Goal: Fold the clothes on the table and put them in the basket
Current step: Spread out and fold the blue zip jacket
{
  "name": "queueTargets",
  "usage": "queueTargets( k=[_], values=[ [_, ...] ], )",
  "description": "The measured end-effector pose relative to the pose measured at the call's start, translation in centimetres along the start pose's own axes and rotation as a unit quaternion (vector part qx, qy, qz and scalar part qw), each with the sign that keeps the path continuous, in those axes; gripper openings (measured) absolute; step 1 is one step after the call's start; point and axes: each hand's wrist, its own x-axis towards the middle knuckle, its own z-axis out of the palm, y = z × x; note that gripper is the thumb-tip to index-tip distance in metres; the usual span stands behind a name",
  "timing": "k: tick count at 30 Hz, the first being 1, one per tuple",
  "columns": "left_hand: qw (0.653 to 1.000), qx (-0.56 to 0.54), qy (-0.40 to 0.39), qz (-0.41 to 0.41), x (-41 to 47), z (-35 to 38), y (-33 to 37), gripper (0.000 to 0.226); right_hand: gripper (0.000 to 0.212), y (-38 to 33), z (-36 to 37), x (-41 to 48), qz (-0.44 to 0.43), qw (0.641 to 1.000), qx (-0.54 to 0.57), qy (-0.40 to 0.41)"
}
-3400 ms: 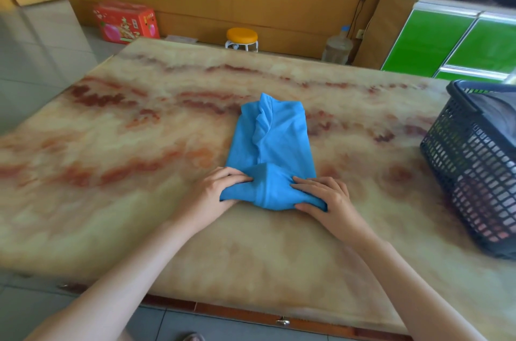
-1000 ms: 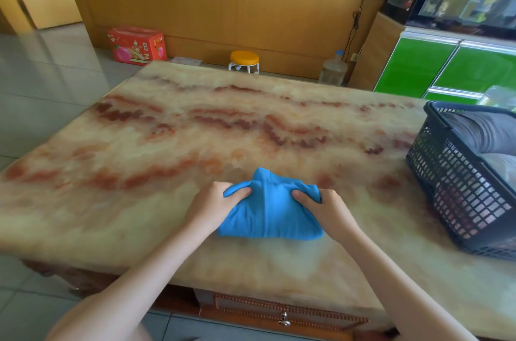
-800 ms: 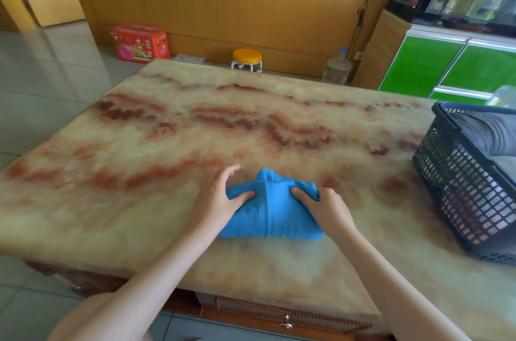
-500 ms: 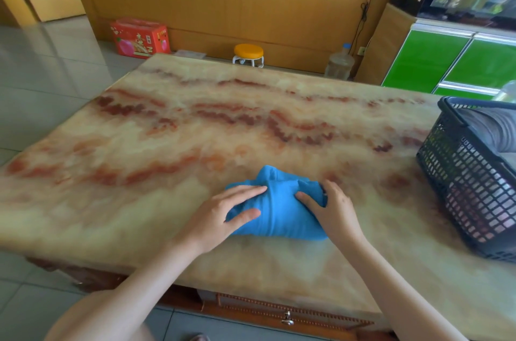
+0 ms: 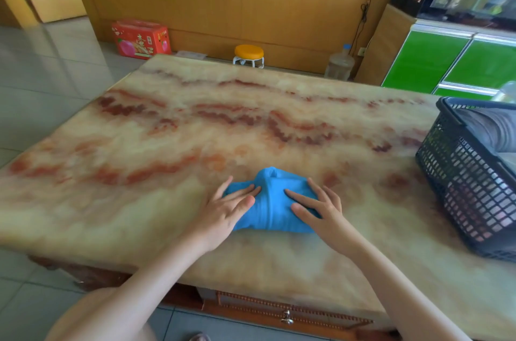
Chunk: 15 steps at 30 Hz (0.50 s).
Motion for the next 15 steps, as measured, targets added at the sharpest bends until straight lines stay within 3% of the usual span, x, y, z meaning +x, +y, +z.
queueTargets(
  k=[1,5,12,15],
  values=[
    [1.0,-0.008,0.001,-0.028,0.1,0.0,0.4,0.079,0.026,-0.3,-0.1,0.0,0.028,1.0,0.005,-0.013],
    [0.985,-0.09,-0.041,-0.141,0.4,-0.7,1.7,0.038,0.021,-1.0,-0.9,0.6,0.095,0.992,0.074,-0.043],
    [0.976,-0.022,-0.039,-0.214,1.2,-1.1,2.5,0.04,0.033,-2.6,-1.9,0.9,0.14,0.979,0.137,-0.049],
    [0.975,-0.068,-0.005,-0.213,1.4,-0.9,2.8,0.04,0.037,-3.3,-1.7,1.0,0.142,0.978,0.146,-0.042]
  ],
)
